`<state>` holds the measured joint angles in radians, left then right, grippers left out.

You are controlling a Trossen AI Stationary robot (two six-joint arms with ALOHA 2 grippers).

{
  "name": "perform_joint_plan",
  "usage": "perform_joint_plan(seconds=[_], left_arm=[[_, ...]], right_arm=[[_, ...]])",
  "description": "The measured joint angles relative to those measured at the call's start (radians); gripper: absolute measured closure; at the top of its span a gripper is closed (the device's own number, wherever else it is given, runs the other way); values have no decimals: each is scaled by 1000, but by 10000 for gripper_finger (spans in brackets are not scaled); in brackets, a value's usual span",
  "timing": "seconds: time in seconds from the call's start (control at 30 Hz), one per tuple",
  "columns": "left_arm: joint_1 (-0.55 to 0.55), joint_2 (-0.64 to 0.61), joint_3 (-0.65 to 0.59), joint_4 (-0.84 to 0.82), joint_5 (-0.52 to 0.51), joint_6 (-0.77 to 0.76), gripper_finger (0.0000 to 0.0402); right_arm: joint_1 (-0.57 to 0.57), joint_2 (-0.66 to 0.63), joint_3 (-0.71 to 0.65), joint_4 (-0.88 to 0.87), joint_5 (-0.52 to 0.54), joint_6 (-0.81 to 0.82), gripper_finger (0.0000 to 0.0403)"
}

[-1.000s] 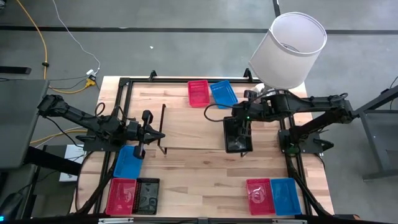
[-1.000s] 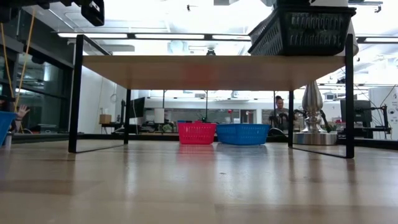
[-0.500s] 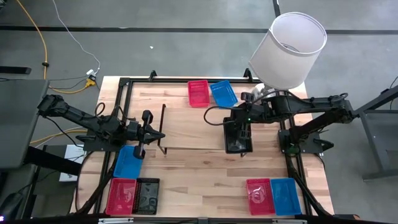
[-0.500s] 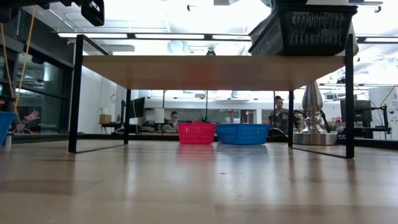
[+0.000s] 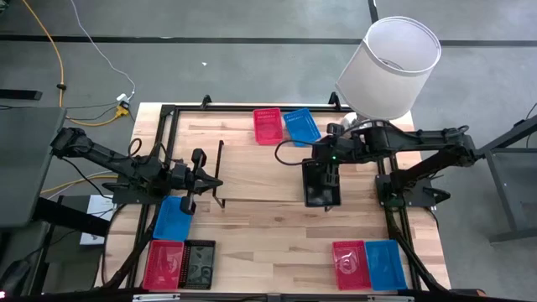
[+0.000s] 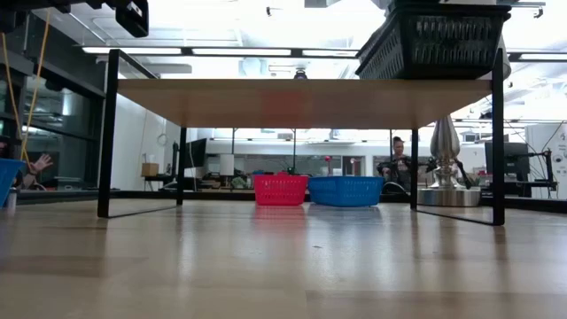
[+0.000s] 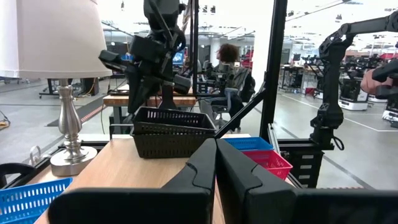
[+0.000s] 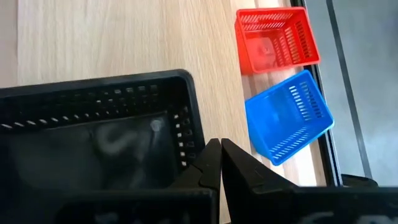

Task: Stack baskets on shelf by color
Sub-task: Stack the top black bin on the black bin on the shelf

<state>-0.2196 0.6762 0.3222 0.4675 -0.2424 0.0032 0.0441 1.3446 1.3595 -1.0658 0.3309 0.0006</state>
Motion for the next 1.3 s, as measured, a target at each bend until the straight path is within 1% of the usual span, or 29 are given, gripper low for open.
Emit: perform_joint_plan(seconds=[0.27, 0.37, 0.47, 0.6, 0.67, 0.8, 1.0, 1.3], left_arm=[[0, 0, 0, 0, 0, 0, 401], [0, 2, 0, -2, 0, 0, 401], [0, 7, 0, -4, 0, 0, 401], [4, 13, 0, -2, -5, 0, 401], [4, 14, 0, -2, -8, 0, 401], [3, 19, 0, -1, -8, 0, 401], [3, 17, 0, 2, -8, 0, 401], [3, 18, 0, 1, -8, 1, 401]], right_arm=[[0, 3, 0, -2, 0, 3, 403], [0, 3, 0, -3, -21, 3, 403], [1, 3, 0, 53, -76, -11, 403], [15, 7, 0, 174, -203, -59, 403], [23, 18, 1, 227, -227, -60, 403], [39, 78, 1, 251, -257, -62, 403], [51, 168, 18, 243, -257, -117, 403], [48, 174, 35, 189, -204, -140, 403]])
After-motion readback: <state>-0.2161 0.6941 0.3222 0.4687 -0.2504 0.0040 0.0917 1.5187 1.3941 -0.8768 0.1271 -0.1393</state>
